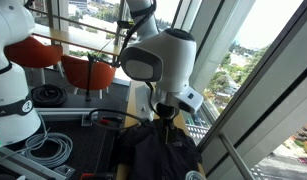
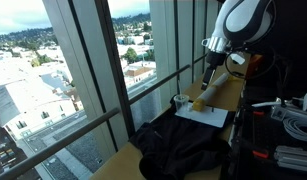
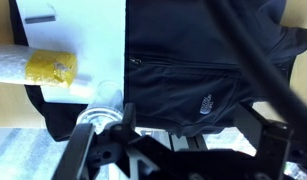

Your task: Pull closed the zipper on the jumper

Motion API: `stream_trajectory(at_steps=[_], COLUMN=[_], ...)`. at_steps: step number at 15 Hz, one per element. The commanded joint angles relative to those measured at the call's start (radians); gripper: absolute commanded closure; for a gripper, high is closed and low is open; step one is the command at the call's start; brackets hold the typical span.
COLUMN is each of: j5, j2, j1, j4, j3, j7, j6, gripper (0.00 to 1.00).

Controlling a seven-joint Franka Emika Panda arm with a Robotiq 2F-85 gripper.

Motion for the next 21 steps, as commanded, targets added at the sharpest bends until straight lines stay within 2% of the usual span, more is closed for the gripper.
stream_trajectory(at_steps=[1,5,10,11,14,21], j5=[0.111,0.156,0.148,0.048,-0.04,-0.197], j2=[0.139,0.264,0.41,0.431,0.505,0.631], j1=[-0.022,-0.052,-0.09,-0.18,-0.227,-0.234], j4=[0.106,0.18,0.285,0.295,0.348,0.438], j3=[0.02,0.035,0.038,0.113,0.143,0.142], j7=[-0.097,-0.139,-0.133,-0.059,-0.012,0.121], j6=[0.021,0.029,0.037,0.056,0.076,0.124], gripper=[0.0,0.0,0.0,0.0,0.0,0.0])
